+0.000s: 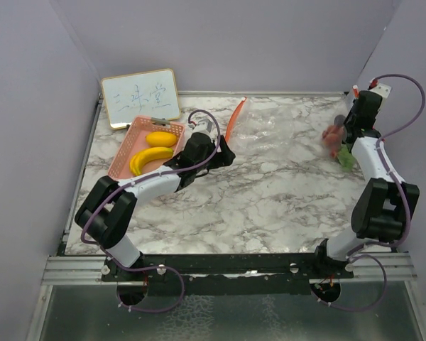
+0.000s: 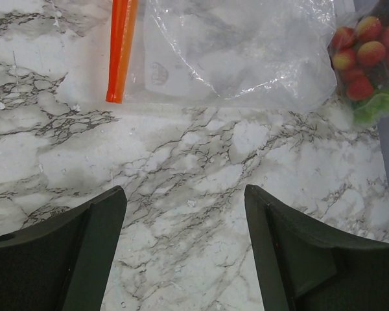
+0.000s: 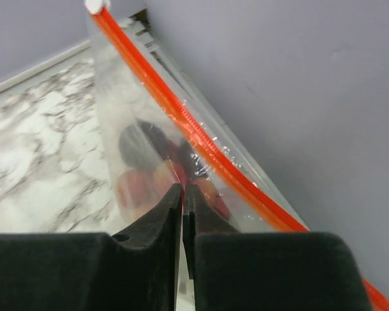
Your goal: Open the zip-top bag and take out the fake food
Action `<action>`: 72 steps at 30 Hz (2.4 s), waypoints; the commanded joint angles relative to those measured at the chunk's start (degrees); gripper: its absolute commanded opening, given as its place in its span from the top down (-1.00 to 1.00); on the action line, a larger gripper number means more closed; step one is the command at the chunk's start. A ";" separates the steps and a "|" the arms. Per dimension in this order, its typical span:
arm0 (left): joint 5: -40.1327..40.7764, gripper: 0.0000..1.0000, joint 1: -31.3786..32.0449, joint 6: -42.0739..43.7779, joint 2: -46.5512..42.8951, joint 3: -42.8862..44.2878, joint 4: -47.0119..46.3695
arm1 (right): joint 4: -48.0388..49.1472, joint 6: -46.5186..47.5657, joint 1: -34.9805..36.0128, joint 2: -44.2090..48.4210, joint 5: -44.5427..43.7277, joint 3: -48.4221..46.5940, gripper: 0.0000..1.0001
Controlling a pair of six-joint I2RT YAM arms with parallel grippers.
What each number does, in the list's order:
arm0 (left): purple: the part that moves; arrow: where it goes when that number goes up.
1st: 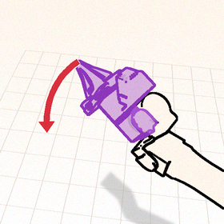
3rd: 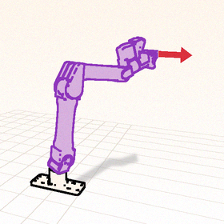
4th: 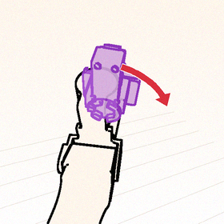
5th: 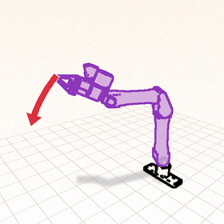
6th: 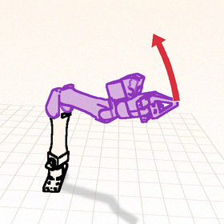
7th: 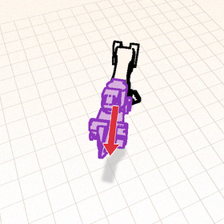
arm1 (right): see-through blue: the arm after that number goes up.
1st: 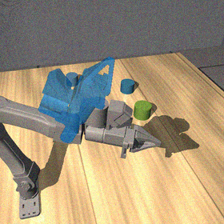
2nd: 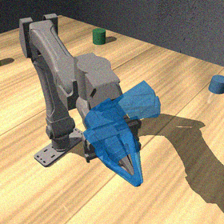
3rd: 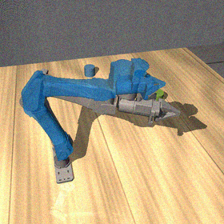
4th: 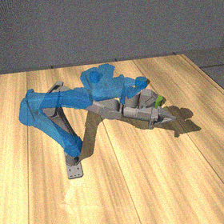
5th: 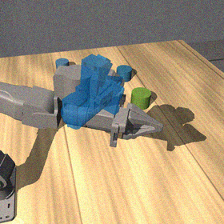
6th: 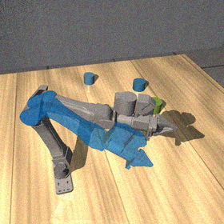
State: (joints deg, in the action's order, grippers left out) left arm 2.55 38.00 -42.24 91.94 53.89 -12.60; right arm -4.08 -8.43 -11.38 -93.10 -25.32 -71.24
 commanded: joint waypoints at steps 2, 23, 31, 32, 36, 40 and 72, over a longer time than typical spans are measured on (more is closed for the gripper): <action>-0.79 -0.53 0.15 0.88 -0.08 1.11 -2.21 | 1.23 -2.65 0.34 9.92 15.65 5.27 0.97; -0.84 -0.53 0.06 2.90 -1.82 0.94 -0.80 | -3.50 -1.84 1.32 5.54 4.20 -3.57 -0.61; -2.94 -0.53 0.06 3.49 0.17 2.64 -0.93 | 11.46 0.86 -3.86 4.53 -0.57 5.94 -0.76; -3.12 -0.53 0.06 3.52 0.37 2.75 -0.93 | 11.99 0.93 -3.99 4.03 -1.20 6.10 -0.77; -3.91 -0.53 -0.03 3.33 1.22 3.05 -1.19 | 14.20 0.65 -4.32 2.56 2.28 7.13 -0.74; -4.02 -0.53 -0.07 3.41 1.34 3.12 -1.21 | 14.19 -0.36 -4.35 1.44 5.29 7.24 -0.44; -7.20 -0.53 -0.38 -0.02 2.96 -0.57 -8.13 | 21.16 -1.80 -4.77 11.67 -1.71 12.43 -0.85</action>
State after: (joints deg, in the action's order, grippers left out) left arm -1.76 37.87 -40.77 93.17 52.86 -16.82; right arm 8.49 -11.44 -14.70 -82.50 -19.49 -60.64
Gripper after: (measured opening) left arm 0.766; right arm 0.909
